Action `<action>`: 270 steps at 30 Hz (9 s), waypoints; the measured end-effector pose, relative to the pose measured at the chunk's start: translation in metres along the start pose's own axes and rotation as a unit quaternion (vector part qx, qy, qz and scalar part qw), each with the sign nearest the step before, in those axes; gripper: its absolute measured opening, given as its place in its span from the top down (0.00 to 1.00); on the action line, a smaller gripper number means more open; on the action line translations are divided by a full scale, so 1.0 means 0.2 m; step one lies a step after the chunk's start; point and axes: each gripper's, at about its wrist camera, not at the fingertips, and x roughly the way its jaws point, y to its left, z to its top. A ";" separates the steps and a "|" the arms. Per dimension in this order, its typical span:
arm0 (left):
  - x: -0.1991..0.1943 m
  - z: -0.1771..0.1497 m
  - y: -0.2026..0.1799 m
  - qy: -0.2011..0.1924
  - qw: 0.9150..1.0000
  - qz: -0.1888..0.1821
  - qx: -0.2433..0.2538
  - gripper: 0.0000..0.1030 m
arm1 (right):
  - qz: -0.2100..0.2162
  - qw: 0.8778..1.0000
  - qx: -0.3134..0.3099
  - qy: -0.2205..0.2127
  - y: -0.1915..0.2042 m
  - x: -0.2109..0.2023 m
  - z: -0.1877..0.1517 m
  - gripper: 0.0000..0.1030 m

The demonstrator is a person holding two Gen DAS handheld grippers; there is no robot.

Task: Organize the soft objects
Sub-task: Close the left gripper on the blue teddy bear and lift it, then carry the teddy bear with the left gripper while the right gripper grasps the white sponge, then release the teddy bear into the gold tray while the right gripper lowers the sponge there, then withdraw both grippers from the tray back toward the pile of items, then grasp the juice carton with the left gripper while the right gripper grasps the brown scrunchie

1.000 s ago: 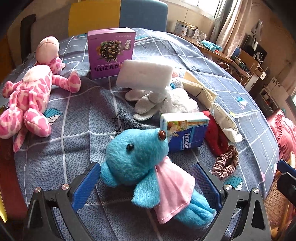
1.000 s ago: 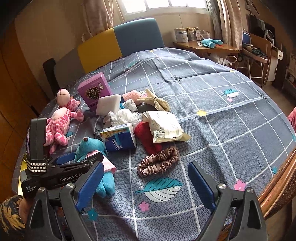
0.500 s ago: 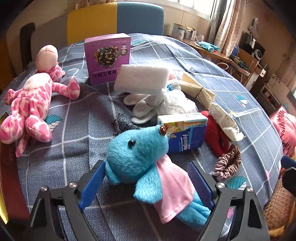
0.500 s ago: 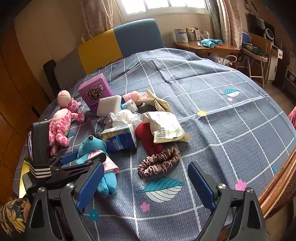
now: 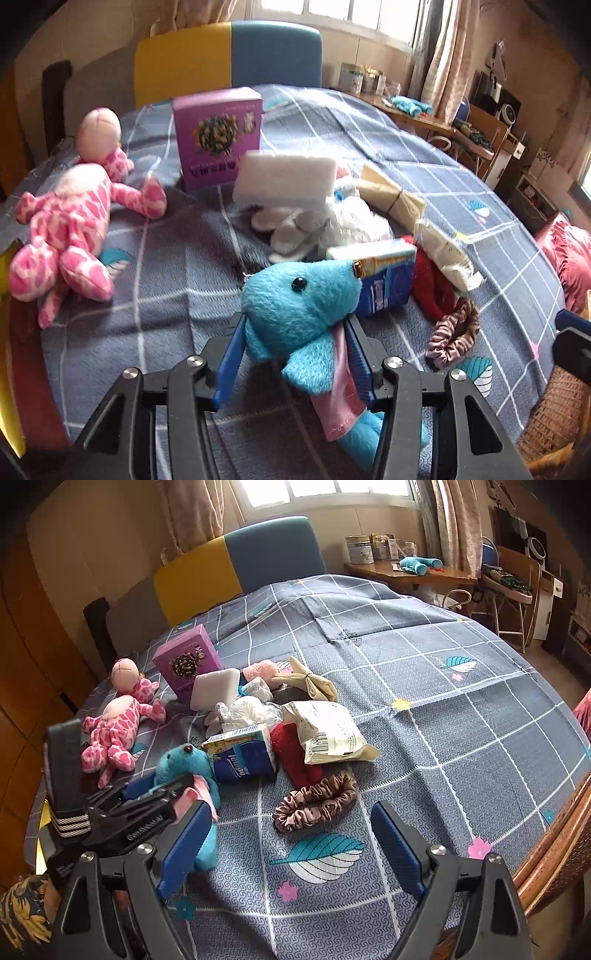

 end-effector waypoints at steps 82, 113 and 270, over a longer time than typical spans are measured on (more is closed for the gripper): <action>-0.55 -0.08 1.61 -0.054 0.960 0.177 -0.209 0.23 | 0.049 0.932 -0.355 0.056 1.13 0.45 0.25 0.47; -1.11 -0.54 1.44 -0.114 0.930 0.241 -0.252 0.08 | 0.213 0.900 -0.351 0.148 2.00 0.57 -0.21 0.46; -0.46 -0.04 0.43 -0.038 0.997 -0.035 -0.056 0.30 | -0.102 0.978 0.024 0.178 0.05 0.44 0.07 0.83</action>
